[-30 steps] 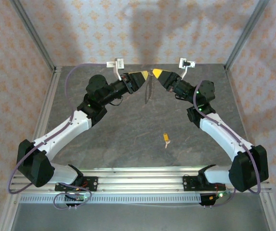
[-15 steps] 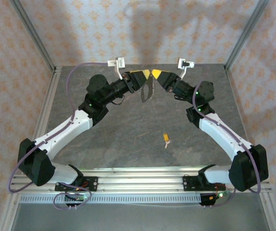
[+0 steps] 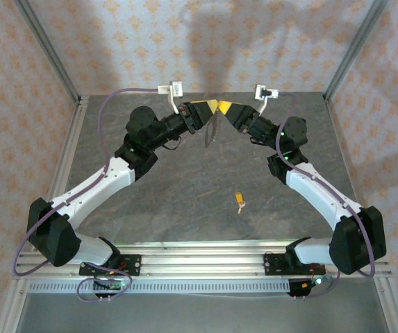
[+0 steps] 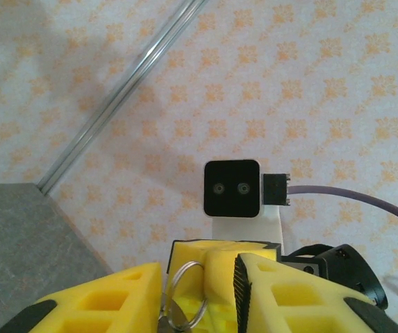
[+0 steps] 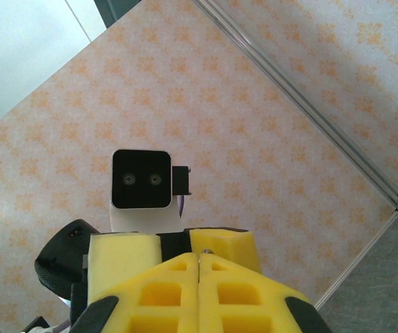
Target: Put the keys on the keyring
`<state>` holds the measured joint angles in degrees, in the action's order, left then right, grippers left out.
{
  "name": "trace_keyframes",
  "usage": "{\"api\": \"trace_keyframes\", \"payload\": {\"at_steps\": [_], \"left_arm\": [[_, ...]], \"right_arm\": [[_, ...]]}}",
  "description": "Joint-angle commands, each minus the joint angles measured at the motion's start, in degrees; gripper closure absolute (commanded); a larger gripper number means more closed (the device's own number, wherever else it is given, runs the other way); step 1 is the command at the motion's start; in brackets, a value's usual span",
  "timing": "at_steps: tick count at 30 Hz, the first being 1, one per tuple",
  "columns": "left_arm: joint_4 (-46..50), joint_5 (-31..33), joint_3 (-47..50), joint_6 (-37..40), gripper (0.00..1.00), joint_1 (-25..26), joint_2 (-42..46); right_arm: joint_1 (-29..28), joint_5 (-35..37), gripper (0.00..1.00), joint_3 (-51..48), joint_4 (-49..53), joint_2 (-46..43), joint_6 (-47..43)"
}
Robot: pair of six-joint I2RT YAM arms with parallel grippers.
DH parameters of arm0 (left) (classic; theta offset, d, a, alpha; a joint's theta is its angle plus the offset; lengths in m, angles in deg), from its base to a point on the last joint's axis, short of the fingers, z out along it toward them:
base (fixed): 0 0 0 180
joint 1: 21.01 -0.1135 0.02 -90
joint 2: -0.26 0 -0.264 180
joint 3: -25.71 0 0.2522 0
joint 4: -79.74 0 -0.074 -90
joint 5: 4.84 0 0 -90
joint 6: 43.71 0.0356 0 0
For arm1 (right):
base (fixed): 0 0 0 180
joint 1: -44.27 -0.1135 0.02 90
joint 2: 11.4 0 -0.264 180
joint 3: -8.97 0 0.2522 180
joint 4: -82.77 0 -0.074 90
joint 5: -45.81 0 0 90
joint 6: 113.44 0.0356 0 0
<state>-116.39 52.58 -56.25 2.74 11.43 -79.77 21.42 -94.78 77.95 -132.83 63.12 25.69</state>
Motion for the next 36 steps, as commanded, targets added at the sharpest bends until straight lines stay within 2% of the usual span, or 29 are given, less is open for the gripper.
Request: {"api": "trace_keyframes", "payload": {"at_steps": [1, 20, 23, 31, 34, 36], "left_arm": [[-2.5, -1.7, -1.7, 0.6, 0.69, 0.6, -0.4], [-1.8, -1.3, -0.8, 1.4, 0.95, 0.7, 0.4], [0.6, -1.4, -1.5, 2.6, 1.00, 0.9, 0.3], [6.1, -0.7, -2.6, 7.1, 1.00, 1.1, -0.2], [7.3, -0.6, -2.7, 8.4, 1.00, 1.1, -0.2], [7.7, -0.4, -2.5, 9.1, 1.00, 1.1, -0.2]], "right_arm": [[-0.3, -0.8, 1.00, -0.3, -4.6, -0.3, 0.4], [-0.4, -0.1, 1.00, -0.5, -2.8, -0.2, -0.9], [-0.3, -0.1, 1.00, -0.5, -2.4, 0.1, -0.9], [-0.4, 0.5, 1.00, 0.7, 2.2, 0.5, -2.2], [-0.3, 1.0, 0.94, 1.2, 6.0, -0.1, -4.1], [-0.3, 1.3, 0.85, 1.4, 8.4, -0.8, -5.4]]}}
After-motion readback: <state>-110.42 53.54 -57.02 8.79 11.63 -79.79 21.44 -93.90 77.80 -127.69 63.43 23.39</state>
